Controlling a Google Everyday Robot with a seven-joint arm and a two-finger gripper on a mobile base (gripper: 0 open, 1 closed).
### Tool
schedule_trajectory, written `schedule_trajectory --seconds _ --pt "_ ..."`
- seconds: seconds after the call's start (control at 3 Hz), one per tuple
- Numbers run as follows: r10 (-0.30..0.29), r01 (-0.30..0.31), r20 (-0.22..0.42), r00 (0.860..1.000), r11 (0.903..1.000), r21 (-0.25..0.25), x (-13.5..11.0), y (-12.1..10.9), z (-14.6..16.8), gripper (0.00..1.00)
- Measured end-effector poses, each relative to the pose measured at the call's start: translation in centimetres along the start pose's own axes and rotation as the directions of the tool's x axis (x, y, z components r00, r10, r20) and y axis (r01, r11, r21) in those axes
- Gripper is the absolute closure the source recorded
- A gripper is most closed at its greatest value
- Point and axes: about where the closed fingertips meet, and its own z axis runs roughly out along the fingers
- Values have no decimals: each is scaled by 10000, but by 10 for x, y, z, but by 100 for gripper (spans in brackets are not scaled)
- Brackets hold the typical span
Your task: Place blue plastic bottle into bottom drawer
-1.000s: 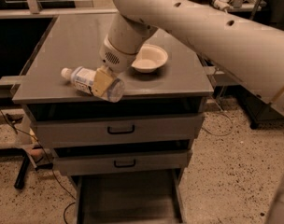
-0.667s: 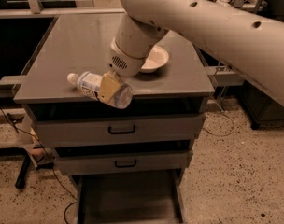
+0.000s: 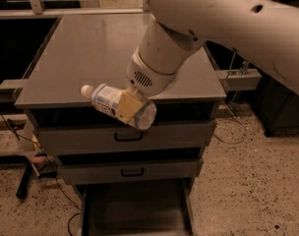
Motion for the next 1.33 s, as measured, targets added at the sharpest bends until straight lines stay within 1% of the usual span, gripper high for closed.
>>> schedule_trajectory --seconds 0.33,0.67,1.0,1.33 --pt "33 -33 17 10000 10000 6 12 6 6 100" --pt "652 -648 202 9977 9977 -223 45 31 18 100" --pt "1749 -1778 -460 9835 9817 -686 107 61 49 100" --pt "2632 -2836 -1658 9504 9521 -1141 170 90 85 100"
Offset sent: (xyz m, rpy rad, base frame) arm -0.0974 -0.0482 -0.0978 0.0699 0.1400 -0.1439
